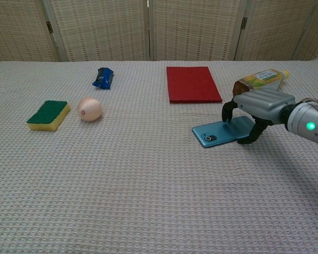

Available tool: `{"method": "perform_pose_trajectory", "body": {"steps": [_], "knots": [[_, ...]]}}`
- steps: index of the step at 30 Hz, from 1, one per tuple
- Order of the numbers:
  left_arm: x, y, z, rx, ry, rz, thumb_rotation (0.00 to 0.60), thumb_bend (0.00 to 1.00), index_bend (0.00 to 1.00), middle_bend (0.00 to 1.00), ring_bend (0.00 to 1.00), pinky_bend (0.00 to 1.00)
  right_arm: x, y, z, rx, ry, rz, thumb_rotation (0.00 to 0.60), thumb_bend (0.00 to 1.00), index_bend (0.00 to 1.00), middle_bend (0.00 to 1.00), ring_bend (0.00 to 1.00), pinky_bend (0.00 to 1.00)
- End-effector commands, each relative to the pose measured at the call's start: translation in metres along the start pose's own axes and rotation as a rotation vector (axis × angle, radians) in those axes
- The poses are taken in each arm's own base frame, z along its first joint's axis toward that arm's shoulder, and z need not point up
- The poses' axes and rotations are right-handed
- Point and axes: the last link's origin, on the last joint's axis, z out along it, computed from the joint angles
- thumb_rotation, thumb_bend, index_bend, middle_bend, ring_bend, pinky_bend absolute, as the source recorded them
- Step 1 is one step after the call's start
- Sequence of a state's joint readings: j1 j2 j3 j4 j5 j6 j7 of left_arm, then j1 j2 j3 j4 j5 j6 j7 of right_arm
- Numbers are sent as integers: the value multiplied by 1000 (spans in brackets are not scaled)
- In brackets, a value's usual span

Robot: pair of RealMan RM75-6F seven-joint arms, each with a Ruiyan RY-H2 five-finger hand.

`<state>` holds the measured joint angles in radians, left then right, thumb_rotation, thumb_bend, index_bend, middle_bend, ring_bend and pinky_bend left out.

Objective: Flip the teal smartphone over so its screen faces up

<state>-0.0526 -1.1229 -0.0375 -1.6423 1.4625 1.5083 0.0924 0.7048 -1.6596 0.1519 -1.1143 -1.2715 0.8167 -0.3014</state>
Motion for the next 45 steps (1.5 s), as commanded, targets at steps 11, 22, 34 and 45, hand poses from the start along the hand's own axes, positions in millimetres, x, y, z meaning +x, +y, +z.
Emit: {"method": "perform_pose_trajectory", "body": {"steps": [11,22,34,45], "knots": [[-2,-2,1,5,-3,-3,600,203,142,67,46,142,-2,-3,8,2,-12,-16,600,200,413,363,157,184],[-1,-5,0,14,0,-5,600,203,142,67,46,142,-1,-3,13,-1,-5,-16,600,340,425,377,182,185],[-1,-4,1,7,2,-8,600,203,142,66,46,142,16,3,14,-2,32,-5,600,537,440,410,243,238],[-1,-4,3,5,2,-9,600,203,142,67,46,142,36,-3,37,-4,45,-30,600,550,455,423,275,277]]}}
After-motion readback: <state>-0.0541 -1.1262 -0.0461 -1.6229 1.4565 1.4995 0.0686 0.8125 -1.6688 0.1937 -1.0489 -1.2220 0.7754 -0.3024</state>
